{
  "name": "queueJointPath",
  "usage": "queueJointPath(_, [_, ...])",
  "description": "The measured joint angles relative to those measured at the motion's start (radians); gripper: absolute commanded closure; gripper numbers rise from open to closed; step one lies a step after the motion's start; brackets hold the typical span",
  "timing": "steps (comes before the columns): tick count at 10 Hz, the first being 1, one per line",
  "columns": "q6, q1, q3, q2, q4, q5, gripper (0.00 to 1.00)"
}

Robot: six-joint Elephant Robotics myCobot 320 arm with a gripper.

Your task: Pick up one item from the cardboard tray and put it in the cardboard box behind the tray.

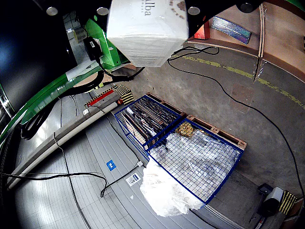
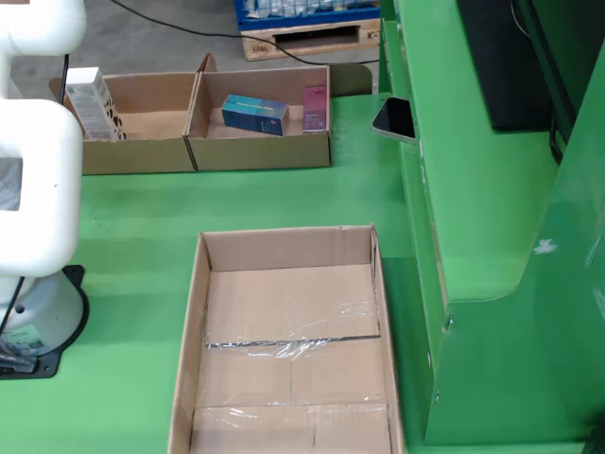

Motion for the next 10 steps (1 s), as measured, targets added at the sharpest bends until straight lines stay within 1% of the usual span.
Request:
queueJointPath(2, [0.0, 0.0, 0.0, 0.0, 0.0, 0.002, 1.0])
queueJointPath(5, [0.121, -0.116, 0.001, -0.02, -0.12, 0.12, 1.0])
queueJointPath(7, [0.232, -0.215, 0.0, -0.028, -0.15, 0.235, 1.0])
queueJointPath(10, [0.232, -0.362, -0.002, -0.146, -0.183, 0.385, 1.0])
